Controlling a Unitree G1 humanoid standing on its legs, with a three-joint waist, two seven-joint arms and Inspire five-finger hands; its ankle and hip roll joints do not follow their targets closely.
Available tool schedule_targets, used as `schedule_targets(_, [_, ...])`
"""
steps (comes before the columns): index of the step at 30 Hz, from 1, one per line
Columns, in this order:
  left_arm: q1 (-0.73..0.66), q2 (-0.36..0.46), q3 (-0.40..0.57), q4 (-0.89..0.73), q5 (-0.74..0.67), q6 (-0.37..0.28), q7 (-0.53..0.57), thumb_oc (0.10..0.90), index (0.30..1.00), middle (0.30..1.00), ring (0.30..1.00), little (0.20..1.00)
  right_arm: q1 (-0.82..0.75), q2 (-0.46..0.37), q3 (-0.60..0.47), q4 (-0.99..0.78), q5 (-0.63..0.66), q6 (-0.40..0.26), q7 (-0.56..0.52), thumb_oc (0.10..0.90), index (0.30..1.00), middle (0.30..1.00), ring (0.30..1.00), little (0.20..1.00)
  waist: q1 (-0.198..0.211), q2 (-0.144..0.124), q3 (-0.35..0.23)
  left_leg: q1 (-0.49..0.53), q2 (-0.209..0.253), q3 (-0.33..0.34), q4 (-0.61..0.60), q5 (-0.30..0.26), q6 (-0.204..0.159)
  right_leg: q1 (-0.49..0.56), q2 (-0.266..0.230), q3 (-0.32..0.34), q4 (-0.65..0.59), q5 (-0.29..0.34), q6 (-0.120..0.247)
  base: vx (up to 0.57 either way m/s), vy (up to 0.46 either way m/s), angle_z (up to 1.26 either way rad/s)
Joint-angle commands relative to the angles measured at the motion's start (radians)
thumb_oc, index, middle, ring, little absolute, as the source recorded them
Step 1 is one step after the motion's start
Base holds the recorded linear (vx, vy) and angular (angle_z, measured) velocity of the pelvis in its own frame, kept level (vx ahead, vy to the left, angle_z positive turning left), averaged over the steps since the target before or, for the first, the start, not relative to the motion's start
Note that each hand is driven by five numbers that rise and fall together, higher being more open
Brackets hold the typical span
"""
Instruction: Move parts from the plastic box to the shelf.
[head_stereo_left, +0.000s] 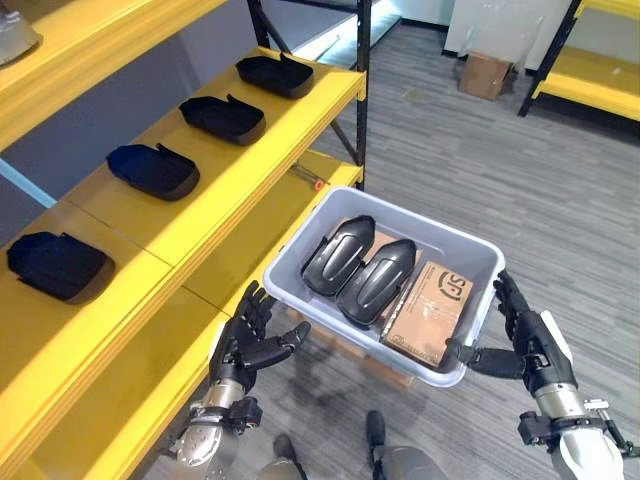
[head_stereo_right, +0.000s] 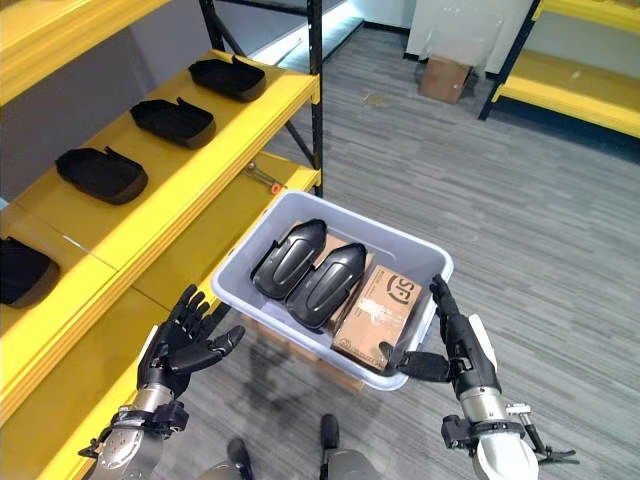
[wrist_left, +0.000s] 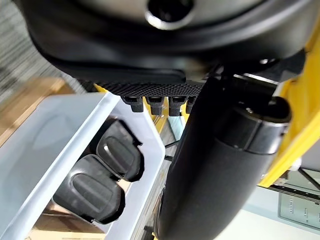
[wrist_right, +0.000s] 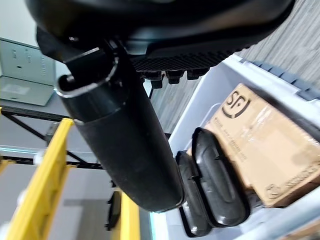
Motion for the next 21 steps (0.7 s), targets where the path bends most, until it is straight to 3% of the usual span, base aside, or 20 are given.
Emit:
schedule_targets(1, [0.018, 0.026, 0.097, -0.115, 0.028, -0.095, 0.017, 0.9, 1.0, 1.0, 1.0, 1.0, -0.047, -0.035, -0.026, -0.117, 0.017, -0.11, 0.007, 0.9, 1.0, 1.0, 1.0, 1.0, 0.038, 0.039, -0.033, -0.046, 0.045, -0.026, -0.046, 0.213, 0.023, 0.13, -0.014, -0.003, 0.093, -0.21, 0.11, 0.27, 0.249, -1.1])
schedule_targets(3, [0.018, 0.028, 0.103, -0.117, 0.031, -0.096, 0.015, 0.9, 1.0, 1.0, 1.0, 1.0, -0.043, -0.026, -0.029, -0.115, 0.019, -0.102, 0.017, 0.9, 1.0, 1.0, 1.0, 1.0, 0.04, 0.03, -0.053, -0.028, 0.044, -0.014, -0.02, 0.21, 0.012, 0.149, -0.032, 0.032, 0.071, -0.211, 0.119, 0.28, 0.263, -1.34])
schedule_targets(11, [-0.016, 0.066, 0.102, -0.13, 0.017, -0.109, 0.044, 0.9, 1.0, 1.0, 1.0, 1.0, -0.069, 0.01, -0.02, -0.109, 0.001, -0.074, 0.017, 0.9, 1.0, 1.0, 1.0, 1.0, 0.028, -0.009, -0.092, -0.047, -0.028, 0.122, 0.154, 0.043, 0.077, 0.129, -0.178, 0.11, 0.039, -0.161, 0.197, 0.18, 0.291, -0.89])
schedule_targets(14, [-0.03, 0.085, 0.091, -0.132, 0.019, -0.109, 0.05, 0.9, 1.0, 1.0, 1.0, 1.0, -0.077, 0.015, -0.027, -0.106, -0.018, -0.073, 0.007, 0.9, 1.0, 1.0, 1.0, 1.0, 0.016, -0.023, -0.107, -0.048, -0.056, 0.157, 0.179, -0.025, 0.091, 0.106, -0.224, 0.112, 0.04, -0.138, 0.231, 0.14, 0.238, -0.41])
schedule_targets(21, [-0.05, 0.125, 0.081, -0.128, 0.031, -0.105, 0.047, 0.9, 1.0, 1.0, 1.0, 1.0, -0.104, 0.019, -0.016, -0.105, -0.06, -0.073, 0.0, 0.9, 1.0, 1.0, 1.0, 1.0, 0.015, -0.043, -0.096, -0.044, -0.086, 0.206, 0.173, -0.075, 0.129, 0.03, -0.255, 0.074, 0.089, -0.024, 0.278, 0.05, 0.152, -0.22])
